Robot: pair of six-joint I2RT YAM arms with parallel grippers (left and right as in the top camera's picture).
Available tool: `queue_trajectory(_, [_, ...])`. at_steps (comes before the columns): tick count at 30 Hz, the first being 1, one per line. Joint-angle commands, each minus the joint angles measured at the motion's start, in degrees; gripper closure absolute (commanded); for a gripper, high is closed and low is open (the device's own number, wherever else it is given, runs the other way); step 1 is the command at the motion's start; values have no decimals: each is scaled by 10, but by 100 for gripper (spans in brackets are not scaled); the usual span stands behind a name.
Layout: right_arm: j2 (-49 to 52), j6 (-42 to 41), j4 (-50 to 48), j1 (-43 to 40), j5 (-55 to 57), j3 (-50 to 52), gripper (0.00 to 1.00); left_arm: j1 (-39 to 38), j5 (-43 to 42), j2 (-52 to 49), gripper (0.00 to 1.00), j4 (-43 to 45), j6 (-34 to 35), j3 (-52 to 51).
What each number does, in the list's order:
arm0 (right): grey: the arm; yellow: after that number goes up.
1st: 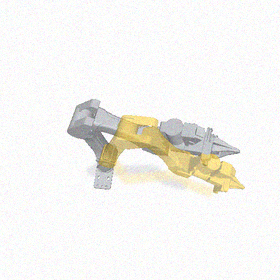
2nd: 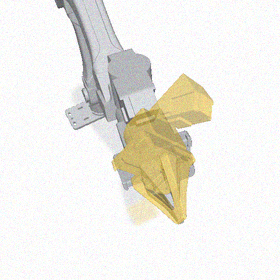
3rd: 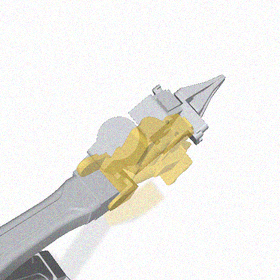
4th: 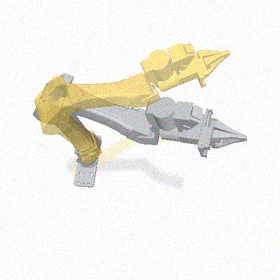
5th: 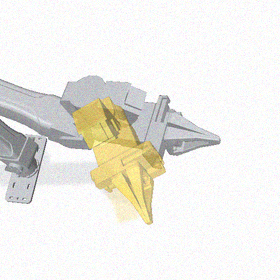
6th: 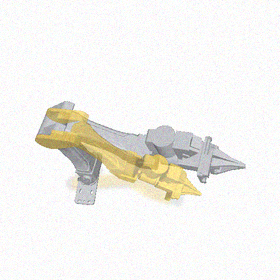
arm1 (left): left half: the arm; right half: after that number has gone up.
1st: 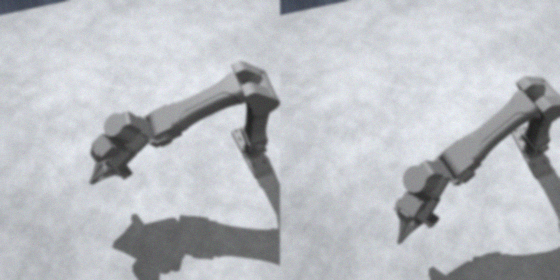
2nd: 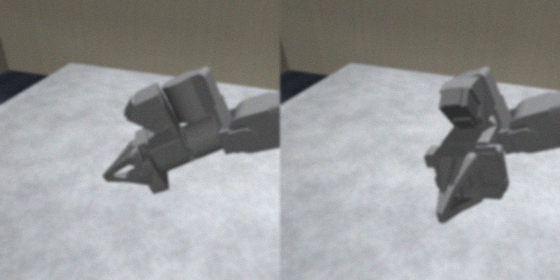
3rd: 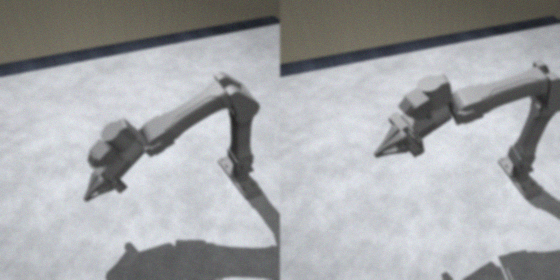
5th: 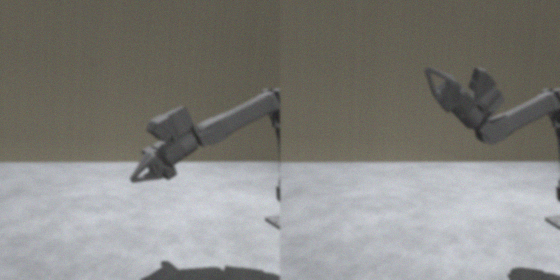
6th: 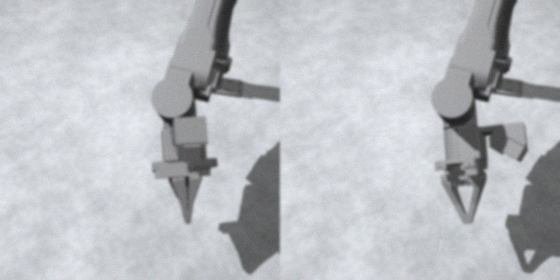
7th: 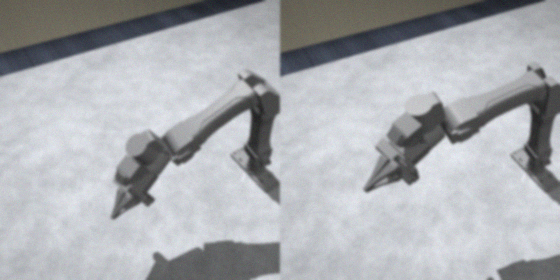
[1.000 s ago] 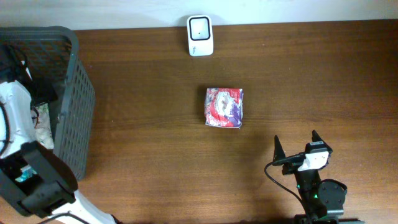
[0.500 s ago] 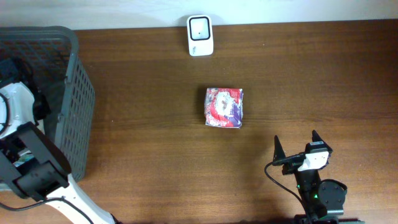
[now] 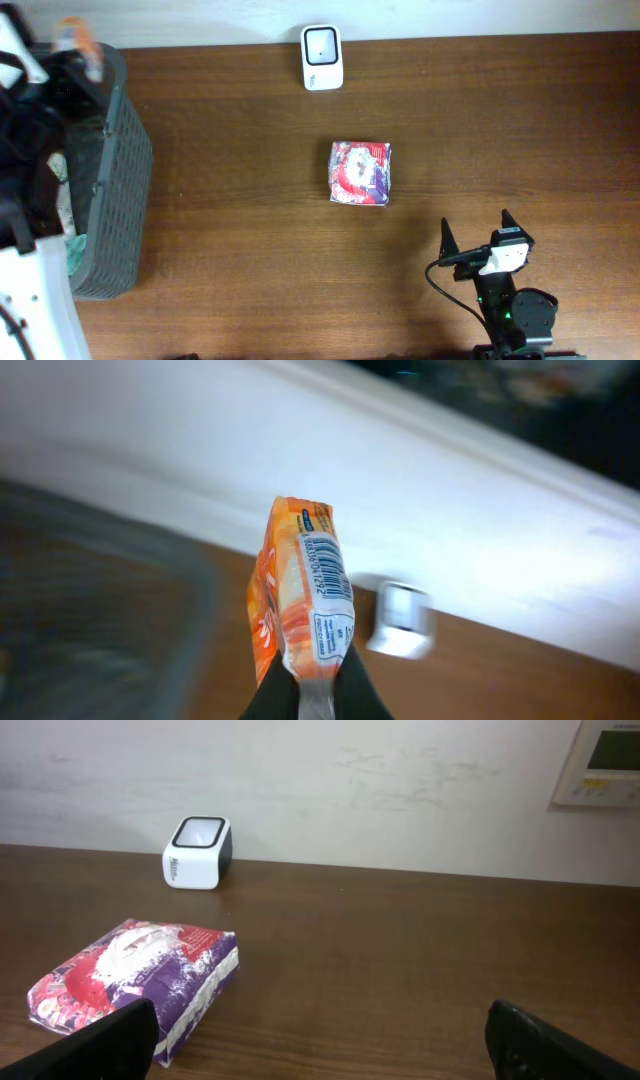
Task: Scan the item barcode
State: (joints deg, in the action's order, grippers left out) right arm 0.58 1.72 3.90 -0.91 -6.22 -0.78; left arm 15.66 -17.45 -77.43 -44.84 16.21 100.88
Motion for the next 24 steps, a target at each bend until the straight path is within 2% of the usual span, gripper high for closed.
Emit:
queue_trajectory(1, [-4,-3,2,5,3,5,1,-164,-102,-30,100,-50,1,-3])
queue_trajectory(3, [-4,-3,2,5,3,5,1,-246,-89,-65,100,-75,-16,-11])
queue_trajectory(4, [-4,-3,2,5,3,5,1,-313,-50,-111,100,-94,-15,-12])
queue_trajectory(7, [-4,-3,2,5,3,5,1,-396,77,-211,100,-119,-15,-12])
queue_trajectory(10, [-4,-3,2,5,3,5,1,-425,155,-295,100,-141,21,-12])
queue_trajectory(12, [-4,-3,2,5,3,5,1,-428,213,-337,100,-131,22,-12])
queue_trajectory(16, [-4,-3,2,5,3,5,1,-439,198,-401,98,-131,63,-12])
queue_trajectory(17, [-4,-3,2,5,3,5,1,-448,200,-411,92,-124,67,-12])
queue_trajectory(20, [-4,-3,2,5,3,5,1,-454,205,-417,89,-64,44,-12])
queue_trajectory(22, [-4,-3,2,5,3,5,1,-454,205,-417,69,-54,17,-12])
queue_trajectory(23, [-4,-3,2,5,3,5,1,-454,205,-417,68,-55,17,-12])
queue_trajectory(24, [-4,-3,2,5,3,5,1,-454,205,-417,54,-56,17,-12])
